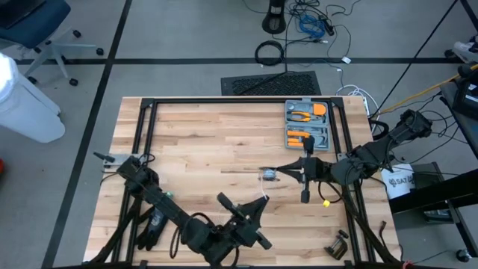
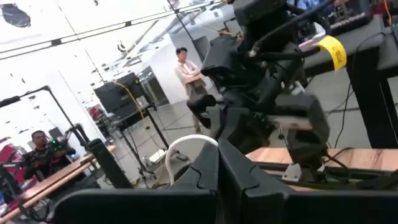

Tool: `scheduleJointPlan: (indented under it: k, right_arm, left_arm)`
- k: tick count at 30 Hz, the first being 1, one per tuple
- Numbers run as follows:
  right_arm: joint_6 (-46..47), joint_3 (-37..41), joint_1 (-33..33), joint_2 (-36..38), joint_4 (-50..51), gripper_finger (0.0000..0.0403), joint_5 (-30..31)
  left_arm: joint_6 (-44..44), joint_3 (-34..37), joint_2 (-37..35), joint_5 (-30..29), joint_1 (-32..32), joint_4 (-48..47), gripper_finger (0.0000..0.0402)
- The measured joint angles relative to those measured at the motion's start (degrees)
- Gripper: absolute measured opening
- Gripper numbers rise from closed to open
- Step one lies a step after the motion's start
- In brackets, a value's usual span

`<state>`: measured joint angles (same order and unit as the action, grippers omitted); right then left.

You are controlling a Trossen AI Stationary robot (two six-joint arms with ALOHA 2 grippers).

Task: Coil cords
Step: Uncoil the white wire from the spool

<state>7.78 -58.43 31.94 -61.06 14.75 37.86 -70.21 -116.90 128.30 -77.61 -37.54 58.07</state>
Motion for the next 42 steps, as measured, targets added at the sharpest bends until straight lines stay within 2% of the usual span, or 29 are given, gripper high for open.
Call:
scheduleJointPlan:
  k: [9, 14, 20, 31, 38, 42]
  right_arm:
    - [6.6, 0.0, 2.0, 0.1, 0.0, 0.0, -13.7]
    - [6.3, 0.0, 4.9, 1.0, -2.0, 0.0, -15.9]
    - [0.7, 0.0, 8.6, 1.5, -10.6, 0.0, -18.7]
    - [-11.7, 0.0, 9.8, 1.7, -24.2, 0.0, -16.8]
    - [-15.4, 0.0, 9.3, 1.7, -26.6, 0.0, -11.2]
    - [-16.2, 0.0, 9.3, 1.7, -26.8, 0.0, -10.4]
  left_arm:
    - [-0.6, 0.0, -1.5, -0.5, -1.4, -2.2, 0.0001]
    - [-0.2, 0.0, -1.9, -0.9, -2.8, -5.4, 0.0001]
    - [2.0, 0.0, -2.3, -2.0, -2.5, -16.1, 0.0001]
    - [7.7, 0.0, -2.3, -3.8, -2.8, -19.1, 0.0001]
    - [18.4, 0.0, -2.2, -6.5, -2.7, -29.6, 0.0001]
    - [23.1, 0.0, -2.2, -6.7, -2.7, -33.0, 0.0001]
